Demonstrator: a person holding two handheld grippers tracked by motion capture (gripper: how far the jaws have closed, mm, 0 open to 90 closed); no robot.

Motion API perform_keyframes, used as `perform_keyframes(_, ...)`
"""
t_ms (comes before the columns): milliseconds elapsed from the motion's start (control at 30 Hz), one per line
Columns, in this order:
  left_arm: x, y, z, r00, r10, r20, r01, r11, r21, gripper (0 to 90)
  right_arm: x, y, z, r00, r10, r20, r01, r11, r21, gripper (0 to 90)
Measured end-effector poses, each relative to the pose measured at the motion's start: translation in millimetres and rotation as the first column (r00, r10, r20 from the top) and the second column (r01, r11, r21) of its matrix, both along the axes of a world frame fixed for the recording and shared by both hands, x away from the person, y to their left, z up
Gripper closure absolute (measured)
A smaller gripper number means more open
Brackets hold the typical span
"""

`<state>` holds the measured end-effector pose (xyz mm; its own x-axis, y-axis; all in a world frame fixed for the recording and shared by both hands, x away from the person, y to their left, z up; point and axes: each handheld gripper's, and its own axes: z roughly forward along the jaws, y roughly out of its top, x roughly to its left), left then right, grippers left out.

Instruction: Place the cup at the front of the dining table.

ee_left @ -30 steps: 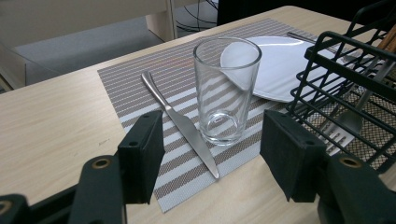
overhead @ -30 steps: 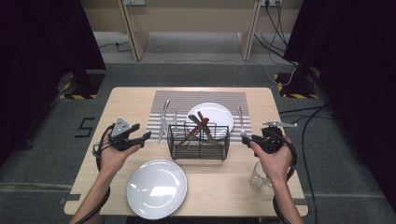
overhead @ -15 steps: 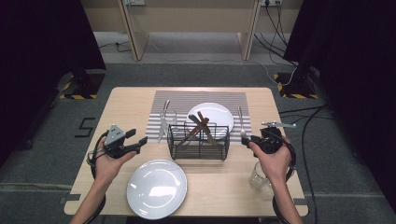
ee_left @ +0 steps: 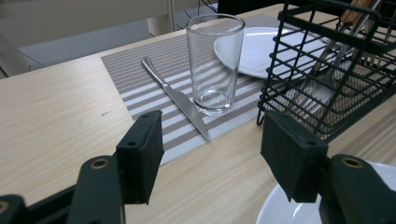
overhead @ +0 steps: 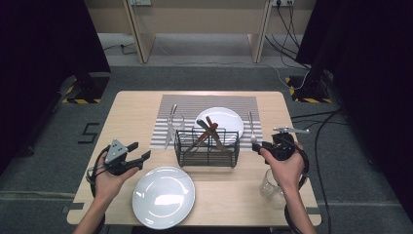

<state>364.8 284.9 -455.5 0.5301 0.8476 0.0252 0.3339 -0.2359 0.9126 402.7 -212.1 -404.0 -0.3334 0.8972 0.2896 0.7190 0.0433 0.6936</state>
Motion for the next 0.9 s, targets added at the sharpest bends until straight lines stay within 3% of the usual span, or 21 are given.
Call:
perform_keyframes(567, -11.6, 7.6, -7.5, 1.0, 0.006, -0.004, -0.006, 1.0, 0.001, 38.9, -0.3, -0.5, 0.6, 1.0, 0.0, 0.003, 0.0, 1.0, -0.001, 52.8)
perform_keyframes(900, -20.8, 24.5, -21.2, 0.9989, 0.043, -0.018, -0.043, 0.999, -0.007, 39.2, -0.3, 0.0, 0.5, 1.0, 0.0, 0.002, 0.0, 1.0, 0.0, 52.8)
